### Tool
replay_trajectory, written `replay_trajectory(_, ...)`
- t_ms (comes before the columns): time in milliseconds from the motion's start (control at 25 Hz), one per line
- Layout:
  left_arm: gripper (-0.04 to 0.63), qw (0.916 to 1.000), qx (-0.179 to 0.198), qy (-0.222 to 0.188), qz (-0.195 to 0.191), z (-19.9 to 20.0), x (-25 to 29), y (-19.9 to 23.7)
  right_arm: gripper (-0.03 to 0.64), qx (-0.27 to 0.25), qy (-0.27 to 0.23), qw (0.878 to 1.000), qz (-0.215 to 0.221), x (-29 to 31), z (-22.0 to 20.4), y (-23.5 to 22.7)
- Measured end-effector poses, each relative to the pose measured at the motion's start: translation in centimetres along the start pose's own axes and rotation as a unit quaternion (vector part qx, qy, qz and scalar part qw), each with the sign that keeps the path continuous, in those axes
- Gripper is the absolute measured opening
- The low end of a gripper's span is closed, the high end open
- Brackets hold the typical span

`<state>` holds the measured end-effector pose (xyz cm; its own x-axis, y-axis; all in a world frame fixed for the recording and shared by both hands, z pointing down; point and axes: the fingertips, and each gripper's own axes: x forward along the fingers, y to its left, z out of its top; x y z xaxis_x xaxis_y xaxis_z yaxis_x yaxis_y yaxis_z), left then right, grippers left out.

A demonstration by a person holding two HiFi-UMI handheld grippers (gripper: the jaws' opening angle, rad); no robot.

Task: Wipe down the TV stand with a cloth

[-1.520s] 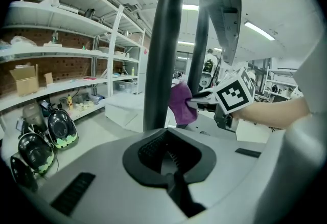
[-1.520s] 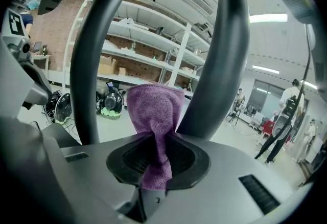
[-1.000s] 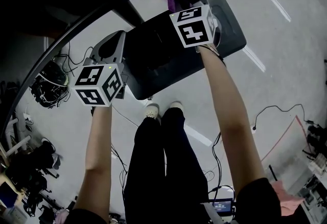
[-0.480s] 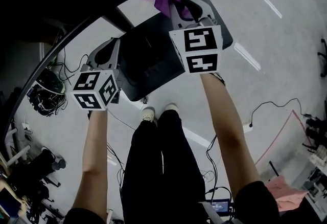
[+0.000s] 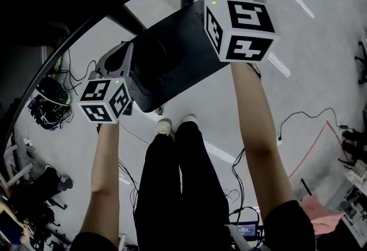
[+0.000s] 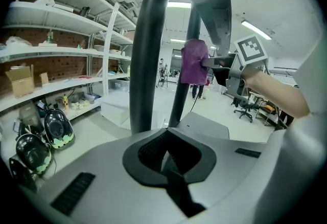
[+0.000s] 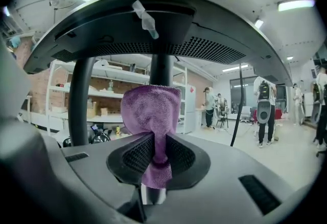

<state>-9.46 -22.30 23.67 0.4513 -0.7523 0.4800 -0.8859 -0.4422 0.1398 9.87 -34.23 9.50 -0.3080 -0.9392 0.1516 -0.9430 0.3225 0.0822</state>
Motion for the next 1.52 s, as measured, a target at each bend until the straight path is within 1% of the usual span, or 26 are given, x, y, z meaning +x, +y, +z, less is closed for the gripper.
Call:
replay_trajectory(120, 0.008, 1.0, -0.001, 0.0, 0.004, 0.2, -0.1, 0.3, 0.081, -0.007, 0.002, 1.0, 0.0, 1.0, 0.0, 0.3)
replay_trajectory(320, 0.008, 1.0, -0.001, 0.0, 0.009, 0.1, -0.3, 1.0, 0.081, -0.005, 0.012, 1.0, 0.0, 1.5, -1.2, 0.2)
replay_trajectory(720, 0.008, 0.9997, 0.003, 0.018, 0.014, -1.4, -0.7, 1.5, 0.081, -0.007, 0.027, 1.0, 0.0, 2.2, -3.2, 0.2)
replay_trajectory(1000, 0.008, 0.9995, 0.004, 0.025, 0.016, -2.4, -0.5, 1.7, 0.081, 0.0, 0.058, 0.998, 0.006, 2.9, -6.8, 0.3)
replay_trajectory(1120, 0.008, 0.9994, 0.007, 0.029, 0.015, -2.7, -0.4, 1.6, 0.081, -0.006, 0.069, 0.998, 0.01, 3.2, -8.1, 0.5)
replay_trajectory(1320, 0.008, 0.9993, 0.002, 0.033, 0.015, -3.4, 0.0, 1.5, 0.081, -0.002, 0.077, 0.997, 0.022, 3.7, -10.8, 0.6)
replay_trajectory(1520, 0.008, 0.9993, -0.001, 0.033, 0.016, -3.4, 0.5, 1.3, 0.081, -0.006, 0.1, 0.994, 0.031, 4.3, -13.6, 0.7)
